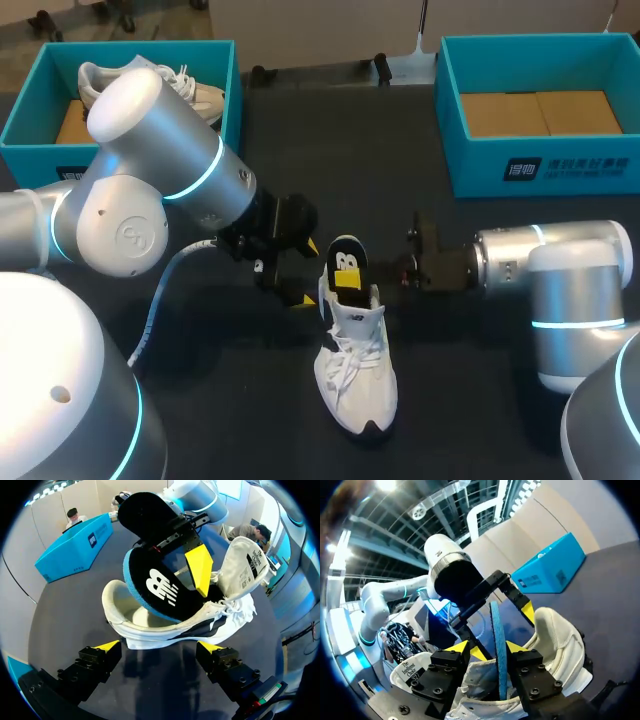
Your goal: Take the shoe out of the shoebox, open the shoe tongue, remove and reinsert the insole, then place the shoe into the shoebox
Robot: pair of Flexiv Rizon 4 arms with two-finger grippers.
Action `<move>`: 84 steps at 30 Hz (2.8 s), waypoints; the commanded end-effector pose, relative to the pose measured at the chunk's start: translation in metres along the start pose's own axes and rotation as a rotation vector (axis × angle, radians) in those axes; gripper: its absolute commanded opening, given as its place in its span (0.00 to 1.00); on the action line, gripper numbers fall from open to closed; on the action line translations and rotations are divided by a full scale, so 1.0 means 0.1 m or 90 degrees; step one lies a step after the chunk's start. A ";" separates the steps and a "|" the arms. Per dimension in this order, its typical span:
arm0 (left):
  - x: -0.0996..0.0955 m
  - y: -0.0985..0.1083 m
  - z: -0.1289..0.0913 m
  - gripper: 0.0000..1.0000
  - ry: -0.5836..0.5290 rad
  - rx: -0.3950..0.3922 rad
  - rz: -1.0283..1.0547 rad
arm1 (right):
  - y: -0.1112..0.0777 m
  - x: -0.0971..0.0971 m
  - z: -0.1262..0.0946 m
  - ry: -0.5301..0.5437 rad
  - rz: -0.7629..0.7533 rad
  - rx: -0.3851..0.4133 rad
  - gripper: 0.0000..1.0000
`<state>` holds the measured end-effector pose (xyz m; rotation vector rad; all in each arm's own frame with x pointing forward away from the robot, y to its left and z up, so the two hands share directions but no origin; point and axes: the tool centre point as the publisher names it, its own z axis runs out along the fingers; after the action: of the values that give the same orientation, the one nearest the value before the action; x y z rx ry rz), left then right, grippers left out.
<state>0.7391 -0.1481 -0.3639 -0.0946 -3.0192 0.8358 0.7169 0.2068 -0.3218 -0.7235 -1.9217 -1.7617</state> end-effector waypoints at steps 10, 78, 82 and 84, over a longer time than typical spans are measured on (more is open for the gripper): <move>0.01 0.00 0.01 1.00 -0.002 0.000 0.000 | 0.08 -0.20 0.01 -0.012 0.036 -0.001 0.00; 0.04 -0.03 -0.08 1.00 0.008 -0.004 0.018 | -0.02 -0.14 -0.05 -0.044 0.053 0.075 0.37; 0.04 -0.03 -0.14 1.00 0.004 -0.011 0.019 | 0.05 -0.12 -0.07 -0.033 0.053 0.107 0.41; 0.05 -0.02 -0.17 1.00 0.003 -0.012 0.016 | 0.07 -0.13 -0.09 -0.033 0.058 0.127 0.43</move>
<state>0.7379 -0.1464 -0.3551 -0.1379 -3.0236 0.8152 0.7241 0.2022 -0.3275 -0.8123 -1.9874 -1.5799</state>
